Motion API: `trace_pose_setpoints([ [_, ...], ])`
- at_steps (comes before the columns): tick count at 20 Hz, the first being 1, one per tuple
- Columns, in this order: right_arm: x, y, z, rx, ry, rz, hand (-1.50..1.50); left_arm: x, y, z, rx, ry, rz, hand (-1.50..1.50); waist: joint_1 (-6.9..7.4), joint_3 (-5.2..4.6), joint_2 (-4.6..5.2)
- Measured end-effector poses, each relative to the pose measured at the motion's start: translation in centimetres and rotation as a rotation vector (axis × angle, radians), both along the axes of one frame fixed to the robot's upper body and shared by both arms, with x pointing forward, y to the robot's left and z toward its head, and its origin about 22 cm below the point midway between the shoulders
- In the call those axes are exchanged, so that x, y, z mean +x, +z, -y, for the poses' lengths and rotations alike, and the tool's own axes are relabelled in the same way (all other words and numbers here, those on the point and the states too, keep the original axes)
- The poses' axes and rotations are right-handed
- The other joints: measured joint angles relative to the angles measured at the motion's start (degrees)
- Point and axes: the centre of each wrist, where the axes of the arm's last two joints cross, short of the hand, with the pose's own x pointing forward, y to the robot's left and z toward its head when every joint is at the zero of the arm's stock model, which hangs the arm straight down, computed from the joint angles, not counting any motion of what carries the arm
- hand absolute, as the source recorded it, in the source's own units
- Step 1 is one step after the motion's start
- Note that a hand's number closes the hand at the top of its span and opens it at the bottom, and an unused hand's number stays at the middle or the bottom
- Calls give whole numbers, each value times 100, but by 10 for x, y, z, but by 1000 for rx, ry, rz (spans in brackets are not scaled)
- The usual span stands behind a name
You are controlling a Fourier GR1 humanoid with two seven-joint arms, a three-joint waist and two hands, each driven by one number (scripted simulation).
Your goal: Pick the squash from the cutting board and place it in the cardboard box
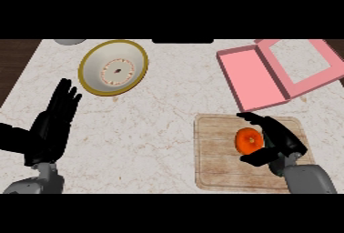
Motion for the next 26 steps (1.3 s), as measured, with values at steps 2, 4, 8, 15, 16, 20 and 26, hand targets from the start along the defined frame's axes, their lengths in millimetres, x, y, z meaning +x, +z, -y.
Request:
trace_pose_setpoints([
  [2,-1,0,1,-15,26,26,150,2,1,1,0,-1,-3,0,-3,1,1],
  [4,-6,-2,1,-40,44,53,150,3,1,-3,2,3,-2,0,-7,1,0],
  [8,-3,-5,0,-76,61,116,150,8,-2,-6,3,1,-3,0,-7,0,1],
  [15,26,23,-137,-281,150,226,150,16,1,13,0,-63,6,0,371,-8,48],
  [16,30,28,-152,-313,152,246,150,17,1,17,-4,-81,7,0,450,-8,62],
  [20,41,49,-203,-409,149,347,150,22,3,26,1,-104,13,0,589,-4,90],
  [26,45,78,-259,-471,156,489,150,25,2,27,4,-106,10,0,586,-4,82],
])
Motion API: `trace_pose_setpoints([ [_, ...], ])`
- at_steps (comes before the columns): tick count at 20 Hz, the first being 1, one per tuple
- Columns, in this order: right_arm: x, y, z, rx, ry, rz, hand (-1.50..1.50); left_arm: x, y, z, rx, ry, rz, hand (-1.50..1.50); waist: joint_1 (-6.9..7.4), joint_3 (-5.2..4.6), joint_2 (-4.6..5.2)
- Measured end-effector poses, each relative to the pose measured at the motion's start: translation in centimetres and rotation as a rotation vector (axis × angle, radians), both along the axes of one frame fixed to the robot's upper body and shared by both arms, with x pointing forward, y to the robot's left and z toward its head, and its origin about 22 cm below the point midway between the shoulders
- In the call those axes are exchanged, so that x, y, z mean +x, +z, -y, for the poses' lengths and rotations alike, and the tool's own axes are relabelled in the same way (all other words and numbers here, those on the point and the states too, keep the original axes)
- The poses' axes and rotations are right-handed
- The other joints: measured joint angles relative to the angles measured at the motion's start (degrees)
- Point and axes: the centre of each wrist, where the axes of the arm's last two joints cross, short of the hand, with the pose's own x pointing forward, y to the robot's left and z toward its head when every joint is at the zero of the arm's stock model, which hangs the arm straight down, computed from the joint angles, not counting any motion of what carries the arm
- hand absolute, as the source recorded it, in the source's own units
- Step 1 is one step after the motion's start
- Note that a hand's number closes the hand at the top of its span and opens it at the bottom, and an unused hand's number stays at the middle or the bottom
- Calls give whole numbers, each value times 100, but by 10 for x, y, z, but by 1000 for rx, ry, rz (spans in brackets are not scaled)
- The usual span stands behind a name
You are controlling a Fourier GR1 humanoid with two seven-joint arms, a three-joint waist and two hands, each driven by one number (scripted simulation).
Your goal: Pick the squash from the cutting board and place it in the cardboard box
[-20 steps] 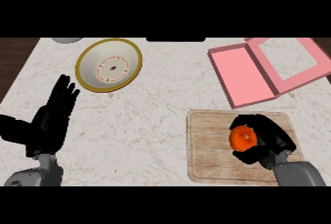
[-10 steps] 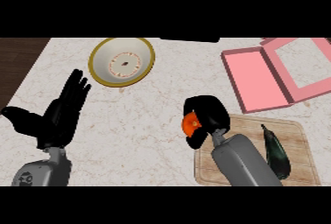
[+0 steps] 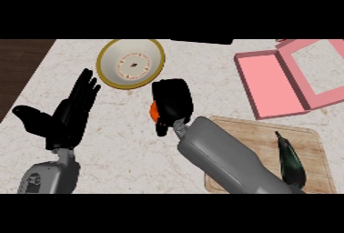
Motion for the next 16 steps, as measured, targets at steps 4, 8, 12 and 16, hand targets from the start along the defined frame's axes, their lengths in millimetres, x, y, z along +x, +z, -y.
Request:
trace_pose_setpoints([
  [4,-4,32,-30,7,33,74,150,4,0,-4,0,16,-3,0,-71,-3,-16],
  [8,-6,62,-44,141,-42,173,150,2,-1,-7,-4,23,-13,0,-143,-3,-43],
  [12,1,86,-51,212,-133,276,150,-4,-5,-13,-4,47,-11,0,-267,-3,-63],
  [16,13,106,-51,233,-207,361,150,-6,-4,-15,1,67,-11,0,-380,-2,-74],
])
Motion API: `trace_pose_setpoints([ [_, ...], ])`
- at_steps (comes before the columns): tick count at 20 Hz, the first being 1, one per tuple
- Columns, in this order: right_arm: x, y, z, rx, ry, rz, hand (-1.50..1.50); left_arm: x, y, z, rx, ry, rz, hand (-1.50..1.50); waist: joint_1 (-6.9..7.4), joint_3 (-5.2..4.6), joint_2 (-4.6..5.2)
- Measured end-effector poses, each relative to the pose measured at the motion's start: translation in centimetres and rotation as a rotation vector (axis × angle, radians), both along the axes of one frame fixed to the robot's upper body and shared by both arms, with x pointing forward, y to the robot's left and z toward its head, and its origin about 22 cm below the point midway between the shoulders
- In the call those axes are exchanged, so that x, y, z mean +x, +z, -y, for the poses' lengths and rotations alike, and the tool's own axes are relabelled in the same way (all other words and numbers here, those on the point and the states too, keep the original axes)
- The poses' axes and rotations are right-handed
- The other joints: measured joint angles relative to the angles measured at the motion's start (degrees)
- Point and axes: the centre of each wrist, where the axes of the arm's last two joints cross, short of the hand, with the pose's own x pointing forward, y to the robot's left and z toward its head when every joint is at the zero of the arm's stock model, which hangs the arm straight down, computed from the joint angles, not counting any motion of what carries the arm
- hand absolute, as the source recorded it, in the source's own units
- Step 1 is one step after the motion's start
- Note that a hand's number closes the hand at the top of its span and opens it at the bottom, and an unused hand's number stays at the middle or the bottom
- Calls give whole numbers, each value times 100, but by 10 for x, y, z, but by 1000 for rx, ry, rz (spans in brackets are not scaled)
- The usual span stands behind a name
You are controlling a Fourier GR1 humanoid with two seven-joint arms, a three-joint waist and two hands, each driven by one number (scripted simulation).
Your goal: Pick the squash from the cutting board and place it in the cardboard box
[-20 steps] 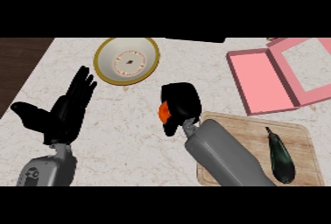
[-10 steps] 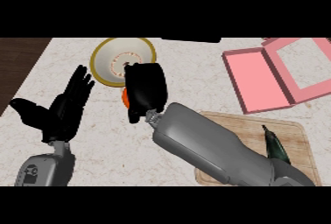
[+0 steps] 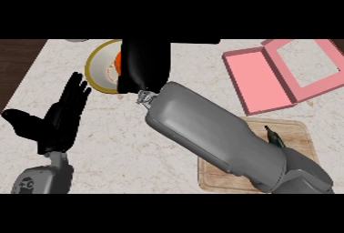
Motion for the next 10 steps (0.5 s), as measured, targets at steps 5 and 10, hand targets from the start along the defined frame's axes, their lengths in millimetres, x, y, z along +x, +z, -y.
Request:
trace_pose_setpoints([
  [5,22,12,17,49,-98,21,150,-10,0,-2,-8,17,-6,0,-97,3,-10],
  [10,47,12,48,83,-187,-3,150,-14,6,-5,-7,25,-2,0,-148,5,-6],
])
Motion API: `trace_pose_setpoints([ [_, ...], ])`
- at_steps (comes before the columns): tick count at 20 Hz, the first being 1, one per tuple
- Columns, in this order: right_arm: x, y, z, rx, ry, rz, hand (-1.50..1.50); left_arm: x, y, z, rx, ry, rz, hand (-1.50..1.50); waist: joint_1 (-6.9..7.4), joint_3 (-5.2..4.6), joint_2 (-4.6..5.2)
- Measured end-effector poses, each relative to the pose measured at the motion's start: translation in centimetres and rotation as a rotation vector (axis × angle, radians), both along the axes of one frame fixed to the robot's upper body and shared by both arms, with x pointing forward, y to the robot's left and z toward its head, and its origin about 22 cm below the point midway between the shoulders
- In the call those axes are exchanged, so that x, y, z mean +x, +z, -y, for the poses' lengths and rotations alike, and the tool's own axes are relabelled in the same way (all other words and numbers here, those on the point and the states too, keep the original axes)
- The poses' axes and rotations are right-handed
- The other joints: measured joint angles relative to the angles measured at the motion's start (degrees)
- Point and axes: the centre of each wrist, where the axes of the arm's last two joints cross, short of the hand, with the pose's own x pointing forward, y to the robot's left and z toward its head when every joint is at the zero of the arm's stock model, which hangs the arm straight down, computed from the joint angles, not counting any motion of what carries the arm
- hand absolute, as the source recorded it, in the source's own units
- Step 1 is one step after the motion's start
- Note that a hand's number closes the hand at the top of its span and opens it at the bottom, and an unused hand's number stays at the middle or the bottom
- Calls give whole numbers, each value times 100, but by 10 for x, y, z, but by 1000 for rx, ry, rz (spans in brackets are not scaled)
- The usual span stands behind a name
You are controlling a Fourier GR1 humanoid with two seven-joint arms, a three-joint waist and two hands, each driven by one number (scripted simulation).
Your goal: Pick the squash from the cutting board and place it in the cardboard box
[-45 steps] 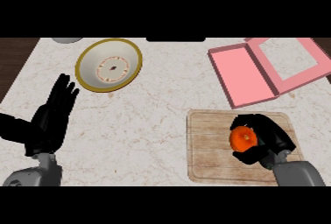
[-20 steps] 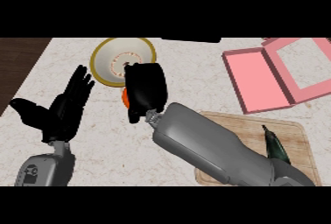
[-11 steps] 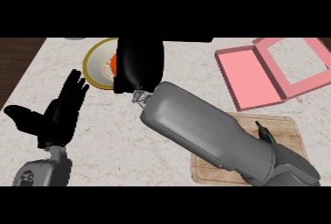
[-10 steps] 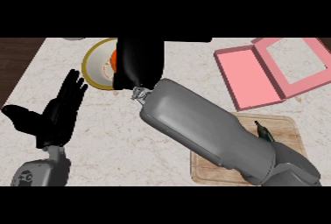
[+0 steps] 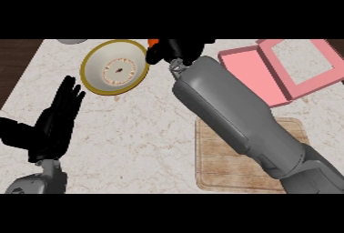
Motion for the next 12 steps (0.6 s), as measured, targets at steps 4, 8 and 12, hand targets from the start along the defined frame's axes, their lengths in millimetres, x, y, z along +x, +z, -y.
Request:
trace_pose_setpoints([
  [4,18,-4,27,-8,-77,9,150,3,-2,-3,3,5,-5,0,-16,0,8],
  [8,36,-15,60,-66,-153,13,150,4,-5,-3,2,5,-3,0,-17,-1,14],
  [12,55,-23,99,-119,-197,-2,150,0,-4,-3,0,-8,4,0,18,0,24],
])
